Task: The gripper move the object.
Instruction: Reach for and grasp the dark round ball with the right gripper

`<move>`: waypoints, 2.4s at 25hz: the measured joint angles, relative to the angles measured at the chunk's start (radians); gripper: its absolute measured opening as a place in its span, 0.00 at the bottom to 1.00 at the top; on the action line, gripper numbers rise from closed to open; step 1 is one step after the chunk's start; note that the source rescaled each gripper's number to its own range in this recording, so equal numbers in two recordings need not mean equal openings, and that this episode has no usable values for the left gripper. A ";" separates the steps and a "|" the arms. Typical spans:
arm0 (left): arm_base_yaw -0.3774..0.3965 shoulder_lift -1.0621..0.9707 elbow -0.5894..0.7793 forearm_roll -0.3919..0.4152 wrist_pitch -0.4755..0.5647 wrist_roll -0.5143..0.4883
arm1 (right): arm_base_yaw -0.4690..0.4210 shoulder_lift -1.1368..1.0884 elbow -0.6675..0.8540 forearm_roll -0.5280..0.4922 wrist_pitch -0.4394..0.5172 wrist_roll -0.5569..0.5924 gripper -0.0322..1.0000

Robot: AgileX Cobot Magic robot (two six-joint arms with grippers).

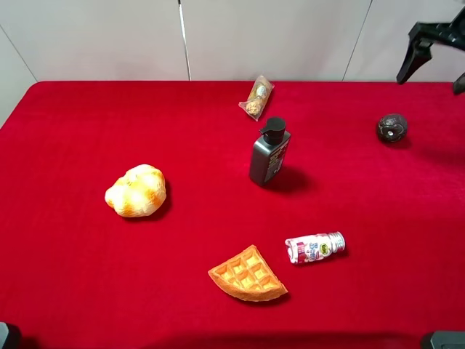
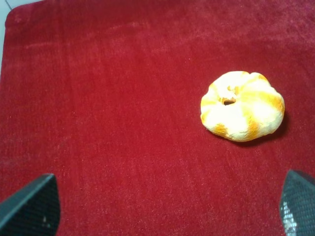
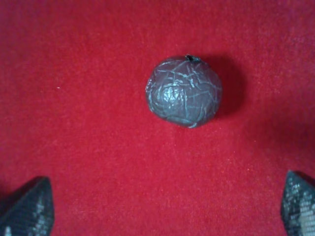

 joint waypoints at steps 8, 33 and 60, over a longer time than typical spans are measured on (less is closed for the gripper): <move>0.000 0.000 0.000 0.000 0.000 0.000 | 0.000 0.097 -0.001 0.000 -0.041 0.000 1.00; 0.000 0.000 0.000 0.000 0.000 0.000 | 0.000 0.270 -0.001 0.004 -0.168 0.000 1.00; 0.000 0.000 0.000 0.000 0.000 0.000 | 0.000 0.276 -0.001 0.006 -0.253 0.000 1.00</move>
